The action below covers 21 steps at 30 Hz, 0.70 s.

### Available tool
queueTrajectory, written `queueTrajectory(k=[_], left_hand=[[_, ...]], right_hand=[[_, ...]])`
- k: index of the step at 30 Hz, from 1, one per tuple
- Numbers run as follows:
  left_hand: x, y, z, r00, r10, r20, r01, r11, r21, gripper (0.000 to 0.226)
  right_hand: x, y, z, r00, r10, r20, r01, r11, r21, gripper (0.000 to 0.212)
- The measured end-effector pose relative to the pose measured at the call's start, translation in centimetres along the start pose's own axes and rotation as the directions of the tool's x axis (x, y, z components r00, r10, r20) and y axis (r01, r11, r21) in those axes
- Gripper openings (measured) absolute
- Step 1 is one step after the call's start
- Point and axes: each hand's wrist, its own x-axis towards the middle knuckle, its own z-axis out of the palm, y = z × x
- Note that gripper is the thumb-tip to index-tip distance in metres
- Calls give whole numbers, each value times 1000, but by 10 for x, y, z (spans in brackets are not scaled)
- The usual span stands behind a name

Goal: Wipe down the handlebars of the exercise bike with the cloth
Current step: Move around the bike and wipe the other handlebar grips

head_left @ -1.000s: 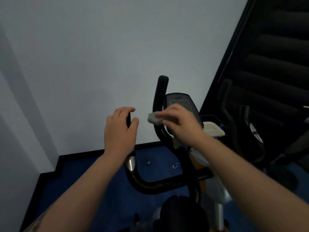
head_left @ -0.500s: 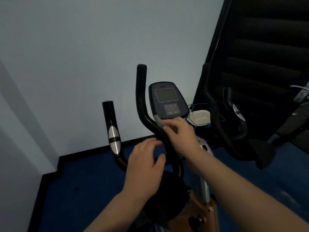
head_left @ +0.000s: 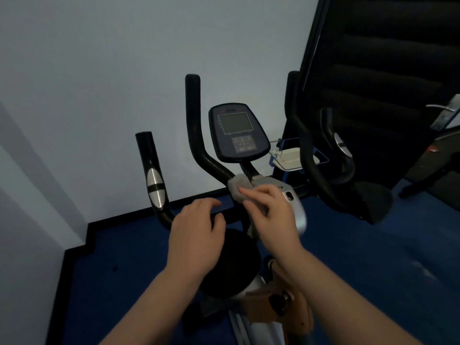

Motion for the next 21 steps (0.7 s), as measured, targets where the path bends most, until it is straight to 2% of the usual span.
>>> queueTrajectory(k=[5, 8, 13, 16, 18, 20, 21], left_hand=[[0, -1, 3, 997, -44, -57, 39, 996, -78, 24], [0, -1, 3, 997, -40, -61, 36, 997, -68, 25], [-1, -1, 3, 996, -50, -69, 46, 998, -48, 25], [-1, -1, 3, 998, -36, -60, 33, 998, -46, 23], [-1, -2, 3, 998, -24, -57, 21, 999, -44, 22], [-1, -4, 4, 998, -23, -60, 21, 999, -35, 21], [0, -4, 4, 998, -26, -61, 24, 999, -36, 20]], right_hand=[[-80, 17, -6, 994, -62, -89, 67, 996, 53, 35], [-67, 17, -9, 996, -61, -70, 65, 996, 62, 30], [-43, 8, 9, 972, -22, -234, 34, 998, 50, 25], [-51, 16, -1, 984, -40, -175, 45, 999, 23, 25], [-44, 21, -17, 981, -7, -195, 2, 1000, -25, 23], [-25, 25, -25, 950, 85, -300, -114, 990, -80, 22], [-15, 23, -23, 942, 131, -308, -174, 978, -116, 22]])
